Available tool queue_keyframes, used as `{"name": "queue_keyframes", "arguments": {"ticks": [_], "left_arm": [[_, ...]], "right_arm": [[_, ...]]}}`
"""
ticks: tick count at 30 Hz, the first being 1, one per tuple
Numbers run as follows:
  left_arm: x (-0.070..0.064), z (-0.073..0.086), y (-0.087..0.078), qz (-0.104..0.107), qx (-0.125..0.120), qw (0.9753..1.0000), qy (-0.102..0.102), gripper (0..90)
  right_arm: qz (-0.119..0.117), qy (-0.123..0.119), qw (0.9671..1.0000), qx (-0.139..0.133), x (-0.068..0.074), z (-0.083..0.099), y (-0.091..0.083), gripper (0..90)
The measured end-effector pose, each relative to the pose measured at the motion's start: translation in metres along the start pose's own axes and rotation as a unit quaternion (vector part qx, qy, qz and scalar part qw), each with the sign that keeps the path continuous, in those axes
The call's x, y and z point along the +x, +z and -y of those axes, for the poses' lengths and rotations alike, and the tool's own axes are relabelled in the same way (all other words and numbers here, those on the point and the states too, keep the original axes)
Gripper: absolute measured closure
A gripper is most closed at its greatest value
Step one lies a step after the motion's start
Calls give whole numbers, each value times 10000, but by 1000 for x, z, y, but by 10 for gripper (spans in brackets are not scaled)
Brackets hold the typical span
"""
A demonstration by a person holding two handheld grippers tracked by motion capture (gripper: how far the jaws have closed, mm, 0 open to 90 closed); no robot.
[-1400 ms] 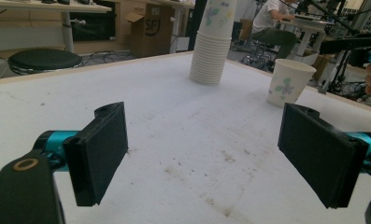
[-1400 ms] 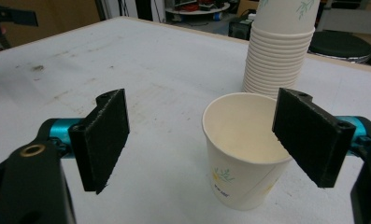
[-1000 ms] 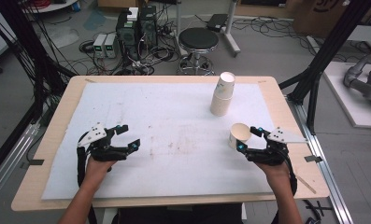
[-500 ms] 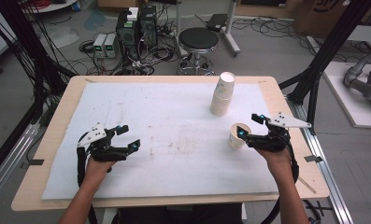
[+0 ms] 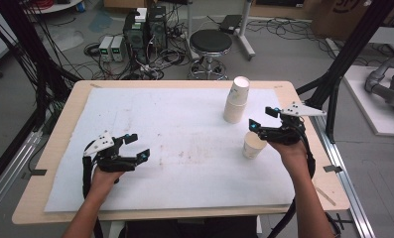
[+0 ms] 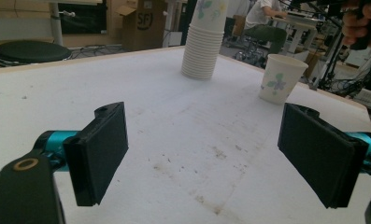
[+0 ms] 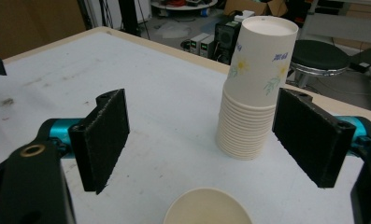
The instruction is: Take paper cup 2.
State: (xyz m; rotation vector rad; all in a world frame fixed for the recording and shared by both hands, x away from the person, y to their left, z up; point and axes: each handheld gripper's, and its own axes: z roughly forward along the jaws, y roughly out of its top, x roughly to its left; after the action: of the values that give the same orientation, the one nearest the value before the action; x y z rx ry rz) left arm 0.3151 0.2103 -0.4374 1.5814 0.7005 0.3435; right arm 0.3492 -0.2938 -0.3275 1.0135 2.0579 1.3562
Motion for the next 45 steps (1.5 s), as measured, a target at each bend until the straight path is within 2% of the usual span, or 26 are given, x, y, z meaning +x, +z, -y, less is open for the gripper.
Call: {"name": "queue_keyframes", "arguments": {"ticks": [4, 10, 14, 23, 31, 35, 45], "left_arm": [[0, 0, 1, 4, 11, 10000, -17, 160], [0, 1, 1, 24, 29, 10000, -35, 160], [1, 1, 2, 9, 13, 10000, -45, 161], [2, 2, 1, 14, 20, 10000, -60, 161], [3, 2, 2, 11, 12, 9999, -99, 160], [3, 3, 2, 16, 29, 9999, -103, 160], [5, 3, 0, -18, 6, 9999, -140, 160]], "right_arm": [[82, -78, 9999, 99, -7, -13, 9, 193], [177, -50, 9994, 280, -19, -27, 22, 193], [237, 11, 9988, 423, -26, -34, 33, 193], [278, 153, 9980, 542, -37, -45, 56, 193], [408, 95, 9963, 752, -47, -58, 78, 193], [476, 103, 9944, 942, -52, -63, 91, 193], [452, 284, 9927, 1080, -64, -60, 113, 192]]}}
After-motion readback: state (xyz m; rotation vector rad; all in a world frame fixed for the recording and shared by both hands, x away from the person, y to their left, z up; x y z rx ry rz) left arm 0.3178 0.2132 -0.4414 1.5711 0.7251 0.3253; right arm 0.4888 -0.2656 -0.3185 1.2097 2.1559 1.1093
